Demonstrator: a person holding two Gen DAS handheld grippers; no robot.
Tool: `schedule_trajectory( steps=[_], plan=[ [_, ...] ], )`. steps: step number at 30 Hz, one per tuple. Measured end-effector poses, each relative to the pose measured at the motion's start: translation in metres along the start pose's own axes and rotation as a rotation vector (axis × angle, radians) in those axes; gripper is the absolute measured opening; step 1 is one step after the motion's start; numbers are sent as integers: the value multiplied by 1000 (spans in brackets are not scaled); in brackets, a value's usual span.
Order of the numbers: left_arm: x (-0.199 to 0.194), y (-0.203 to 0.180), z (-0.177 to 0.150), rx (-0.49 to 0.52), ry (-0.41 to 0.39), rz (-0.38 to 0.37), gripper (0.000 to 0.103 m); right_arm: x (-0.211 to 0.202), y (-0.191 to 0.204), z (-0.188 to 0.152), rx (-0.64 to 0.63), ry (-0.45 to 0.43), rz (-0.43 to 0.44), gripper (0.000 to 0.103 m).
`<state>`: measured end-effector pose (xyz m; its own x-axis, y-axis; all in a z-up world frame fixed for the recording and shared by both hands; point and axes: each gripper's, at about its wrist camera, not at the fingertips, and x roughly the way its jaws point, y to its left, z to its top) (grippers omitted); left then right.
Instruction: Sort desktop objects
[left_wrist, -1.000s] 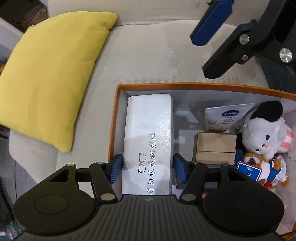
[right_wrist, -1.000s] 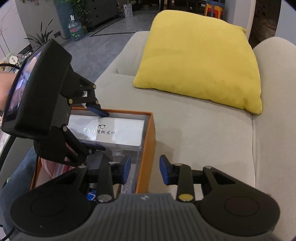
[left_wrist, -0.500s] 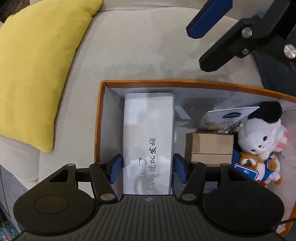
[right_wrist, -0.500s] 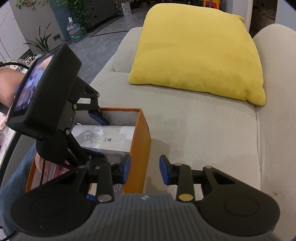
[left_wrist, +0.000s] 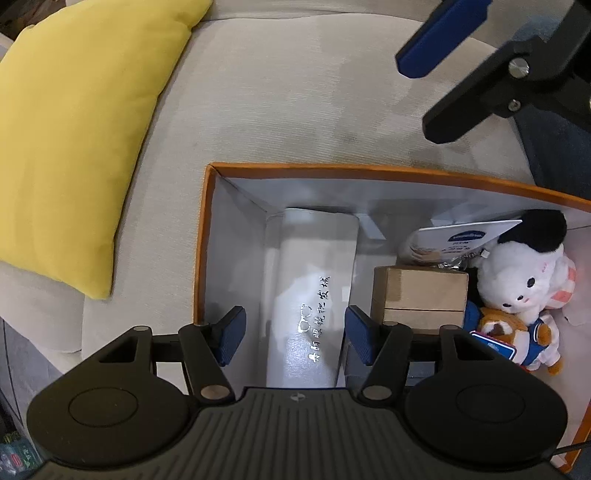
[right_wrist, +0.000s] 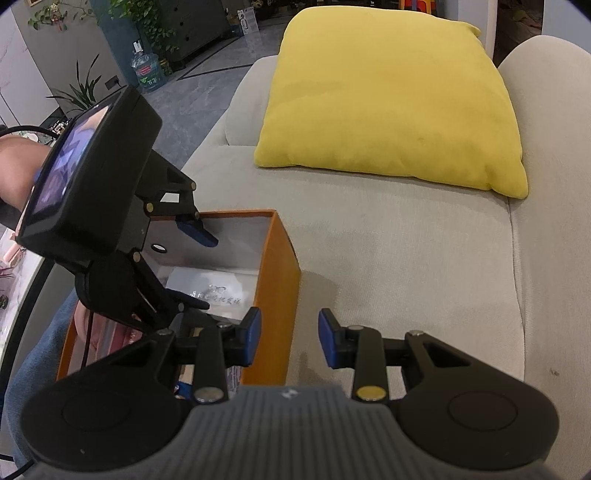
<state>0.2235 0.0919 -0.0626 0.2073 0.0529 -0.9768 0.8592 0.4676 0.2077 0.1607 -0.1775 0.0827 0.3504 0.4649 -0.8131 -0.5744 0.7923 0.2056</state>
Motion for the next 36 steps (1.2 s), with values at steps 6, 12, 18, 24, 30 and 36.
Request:
schedule_trajectory(
  steps=[6,12,18,24,30,36],
  plan=[
    [-19,-6,-7,-47,-30,17,70,0,-1,-4,7,11,11,36],
    [-53,-21,-15,-107,-38,83,70,-12,8,-8,-5,-5,27,36],
    [-92,-48,-24,-138,-48,154,70,-32,29,-20,-54,-26,55,36],
    [-122,-85,-35,-186,-41,212,70,-50,49,-39,-105,-51,83,36],
    [-140,-131,-48,-272,-79,252,70,-70,68,-61,-171,-102,70,41],
    [-159,-166,-71,-498,-263,297,70,-85,77,-86,-187,-155,63,45]
  ],
)
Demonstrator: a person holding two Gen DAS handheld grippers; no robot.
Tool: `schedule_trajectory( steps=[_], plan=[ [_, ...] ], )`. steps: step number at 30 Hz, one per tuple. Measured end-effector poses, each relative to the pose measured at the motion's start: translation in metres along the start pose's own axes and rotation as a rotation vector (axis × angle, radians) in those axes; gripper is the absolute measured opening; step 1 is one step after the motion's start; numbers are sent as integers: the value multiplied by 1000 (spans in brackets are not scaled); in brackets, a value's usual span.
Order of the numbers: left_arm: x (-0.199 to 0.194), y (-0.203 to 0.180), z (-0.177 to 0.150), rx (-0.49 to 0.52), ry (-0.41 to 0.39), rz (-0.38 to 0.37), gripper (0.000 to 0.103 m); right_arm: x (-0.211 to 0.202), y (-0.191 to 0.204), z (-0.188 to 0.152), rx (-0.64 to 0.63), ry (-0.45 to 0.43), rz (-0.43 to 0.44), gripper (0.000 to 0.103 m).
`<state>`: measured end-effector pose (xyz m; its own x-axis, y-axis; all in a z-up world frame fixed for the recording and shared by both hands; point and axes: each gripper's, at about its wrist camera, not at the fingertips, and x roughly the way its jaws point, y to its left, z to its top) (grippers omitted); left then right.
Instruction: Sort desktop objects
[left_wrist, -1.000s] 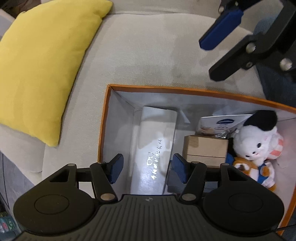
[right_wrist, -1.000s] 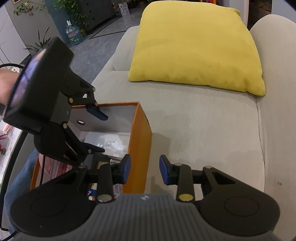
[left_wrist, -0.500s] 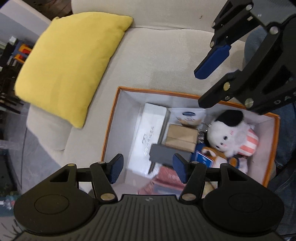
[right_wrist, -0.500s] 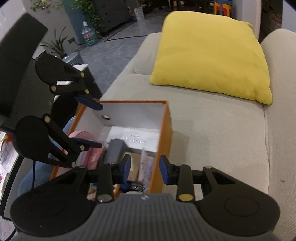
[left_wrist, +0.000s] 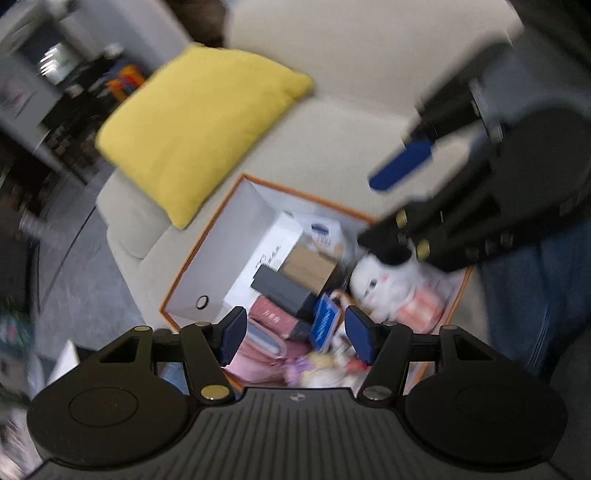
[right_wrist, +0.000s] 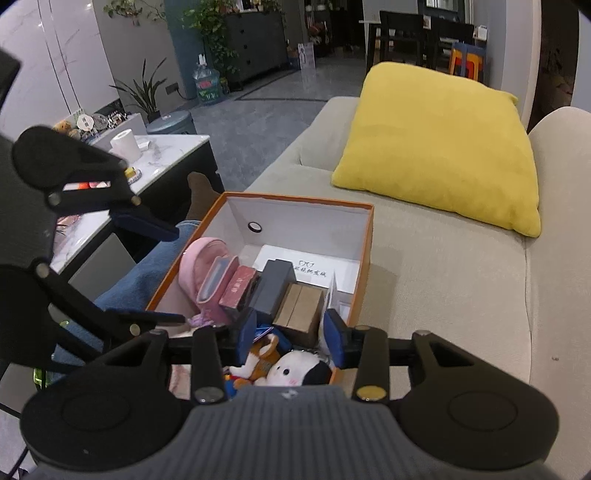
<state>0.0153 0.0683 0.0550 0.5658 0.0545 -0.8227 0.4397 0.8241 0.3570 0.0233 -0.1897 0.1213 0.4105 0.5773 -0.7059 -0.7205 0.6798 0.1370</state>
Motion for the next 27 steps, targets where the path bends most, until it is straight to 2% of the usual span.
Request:
schedule_trajectory(
  steps=[2,6,12,18,21,27],
  plan=[
    [-9,-1,-12,-111,-86,29,70,-5,5,-10,-13,-29,-14,51],
    [-16,-10,-37,-344,-214,127,71,-8,12,-30,-26,-72,-37,53],
    [-3,-32,-56,-542,-219,223,79,-3,14,-56,13,-104,-40,57],
    [11,-33,-81,-805,-218,228,80,2,14,-75,17,-139,-55,62],
    [16,-39,-89,-856,-210,256,81,3,13,-81,17,-161,-71,65],
    [23,-49,-93,-855,-176,330,82,12,14,-97,22,-167,-69,65]
  ],
)
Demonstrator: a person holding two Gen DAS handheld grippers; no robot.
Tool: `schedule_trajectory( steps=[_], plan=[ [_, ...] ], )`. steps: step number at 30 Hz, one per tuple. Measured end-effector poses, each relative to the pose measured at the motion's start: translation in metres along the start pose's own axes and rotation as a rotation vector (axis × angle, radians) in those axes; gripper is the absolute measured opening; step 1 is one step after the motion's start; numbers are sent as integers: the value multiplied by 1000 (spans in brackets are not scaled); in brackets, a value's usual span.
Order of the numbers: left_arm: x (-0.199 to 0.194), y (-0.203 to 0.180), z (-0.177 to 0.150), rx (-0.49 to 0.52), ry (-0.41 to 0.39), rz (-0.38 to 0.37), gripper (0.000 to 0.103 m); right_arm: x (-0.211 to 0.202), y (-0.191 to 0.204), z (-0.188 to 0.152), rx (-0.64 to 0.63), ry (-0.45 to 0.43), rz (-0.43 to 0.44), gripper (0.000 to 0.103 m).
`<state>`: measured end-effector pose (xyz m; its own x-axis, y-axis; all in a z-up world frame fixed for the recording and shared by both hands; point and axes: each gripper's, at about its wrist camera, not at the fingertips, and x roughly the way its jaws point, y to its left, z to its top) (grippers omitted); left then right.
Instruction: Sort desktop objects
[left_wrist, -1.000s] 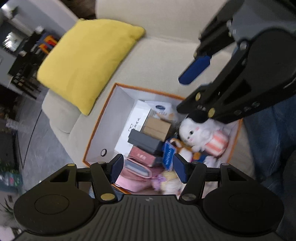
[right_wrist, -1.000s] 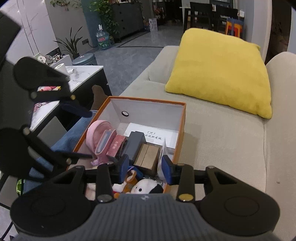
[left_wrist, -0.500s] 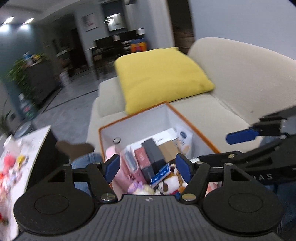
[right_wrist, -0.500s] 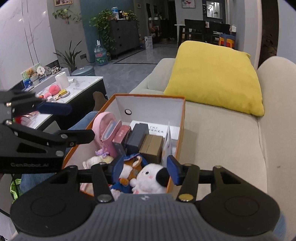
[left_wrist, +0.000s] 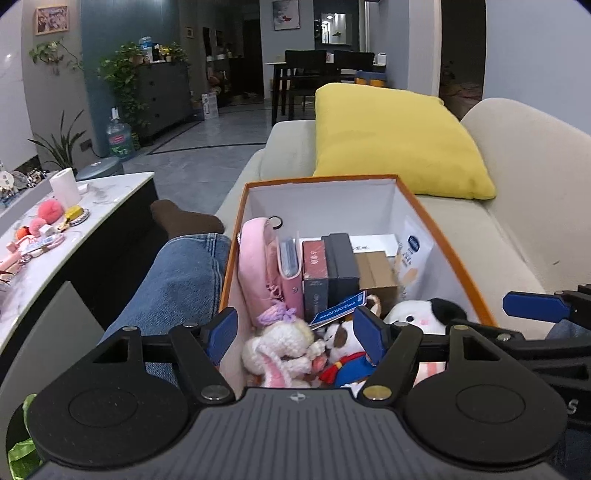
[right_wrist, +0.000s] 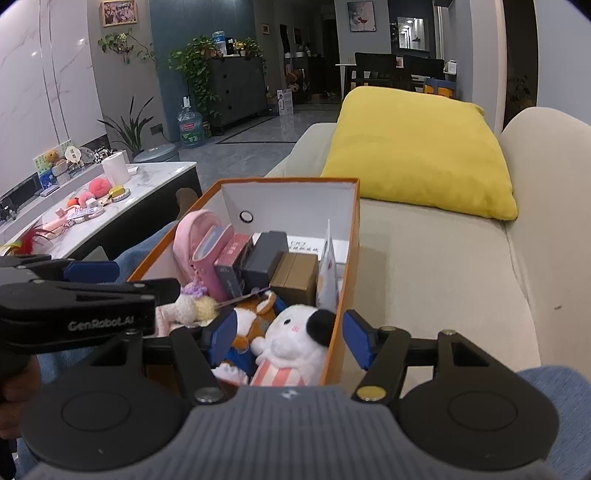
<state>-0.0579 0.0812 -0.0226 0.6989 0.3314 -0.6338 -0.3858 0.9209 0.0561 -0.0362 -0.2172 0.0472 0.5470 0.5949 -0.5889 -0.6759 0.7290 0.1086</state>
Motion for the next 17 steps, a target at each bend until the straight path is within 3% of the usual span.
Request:
schedule_trajectory(
  steps=[17],
  plan=[
    [10,-4,-8,9,53,12,82,12,-1,-11,8,52,-2,68]
  ],
)
